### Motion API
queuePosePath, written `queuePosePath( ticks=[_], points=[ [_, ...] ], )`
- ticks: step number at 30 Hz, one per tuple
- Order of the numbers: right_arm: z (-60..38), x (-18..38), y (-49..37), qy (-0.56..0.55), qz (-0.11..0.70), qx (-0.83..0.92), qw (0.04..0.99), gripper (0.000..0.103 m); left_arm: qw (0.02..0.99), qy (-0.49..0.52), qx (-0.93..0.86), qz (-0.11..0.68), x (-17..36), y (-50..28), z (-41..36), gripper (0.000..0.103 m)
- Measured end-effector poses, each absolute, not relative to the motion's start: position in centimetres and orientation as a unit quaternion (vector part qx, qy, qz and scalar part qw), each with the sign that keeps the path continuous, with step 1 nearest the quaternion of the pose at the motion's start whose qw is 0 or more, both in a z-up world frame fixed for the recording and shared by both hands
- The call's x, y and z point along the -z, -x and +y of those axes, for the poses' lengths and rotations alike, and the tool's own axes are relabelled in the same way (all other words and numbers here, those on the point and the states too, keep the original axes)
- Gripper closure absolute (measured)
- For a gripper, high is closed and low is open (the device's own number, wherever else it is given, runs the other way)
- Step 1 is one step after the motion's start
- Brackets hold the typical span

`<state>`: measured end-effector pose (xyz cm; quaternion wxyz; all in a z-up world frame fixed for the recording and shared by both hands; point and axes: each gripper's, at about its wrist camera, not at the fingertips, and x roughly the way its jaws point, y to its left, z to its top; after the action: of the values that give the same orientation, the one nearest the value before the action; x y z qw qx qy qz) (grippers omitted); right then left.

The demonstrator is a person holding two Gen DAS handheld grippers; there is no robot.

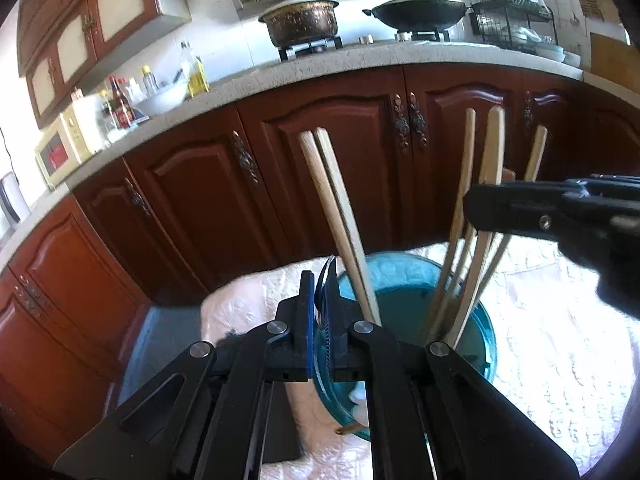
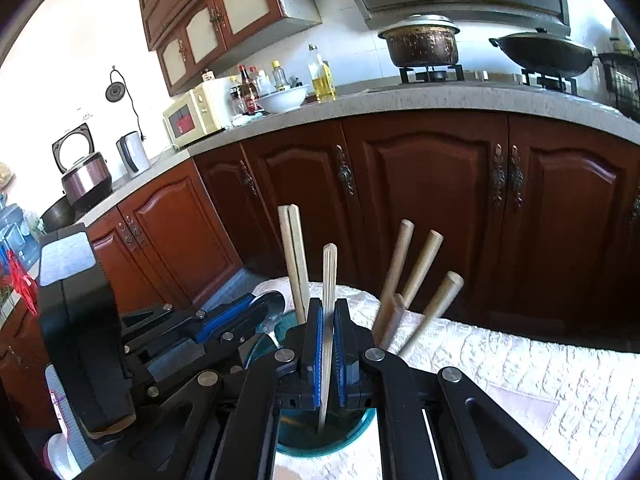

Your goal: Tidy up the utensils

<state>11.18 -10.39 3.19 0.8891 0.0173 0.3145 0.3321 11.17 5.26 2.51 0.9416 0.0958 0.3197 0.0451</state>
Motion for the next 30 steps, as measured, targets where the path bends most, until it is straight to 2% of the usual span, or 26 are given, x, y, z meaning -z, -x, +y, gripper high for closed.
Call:
queuePosePath(
  ticks=[2,3,4,5,6,11,16,24,28,30],
  points=[
    [-10.8,-3.2,-11.4,-0.027,0.325,-0.336,0.883,0.098,0.940,-0.088,-0.042,0.326,-2.4,-11.1,5.3,0.099],
    [-11.1,-3.3,-11.5,-0.029,0.331,-0.337,0.881,0.092,0.940,-0.084,-0.042,0.327,-2.4,-11.0,5.3,0.099],
    [-11.4,-3.3,-11.4,-0.032,0.333,-0.337,0.880,0.075,0.940,-0.076,-0.041,0.329,-2.4,-10.9,5.4,0.098],
    [-11.8,-3.4,-11.3,-0.037,0.332,-0.339,0.879,0.068,0.940,-0.069,-0.038,0.331,-2.5,-10.8,5.5,0.098],
    [-12.1,-3.4,-11.1,-0.039,0.331,-0.341,0.879,0.065,0.940,-0.057,-0.033,0.335,-2.6,-10.8,5.7,0.098],
    [-13.2,-3.3,-10.4,-0.032,0.338,-0.334,0.879,0.065,0.939,-0.027,-0.023,0.343,-3.1,-10.3,6.0,0.094],
    [-15.0,-3.0,-10.1,-0.052,0.354,-0.322,0.877,0.065,0.941,0.001,-0.009,0.339,-4.4,-9.2,6.1,0.072],
    [-16.3,-2.9,-8.1,-0.045,0.360,-0.302,0.881,0.065,0.943,0.030,0.001,0.332,-6.0,-7.1,5.6,0.065],
    [-16.0,-2.9,-6.8,-0.024,0.355,-0.287,0.889,0.065,0.944,0.038,0.002,0.329,-6.4,-5.8,5.0,0.057],
    [-15.9,-3.2,-6.2,-0.015,0.348,-0.280,0.895,0.065,0.944,0.035,-0.002,0.327,-6.6,-5.1,4.5,0.057]
  ],
)
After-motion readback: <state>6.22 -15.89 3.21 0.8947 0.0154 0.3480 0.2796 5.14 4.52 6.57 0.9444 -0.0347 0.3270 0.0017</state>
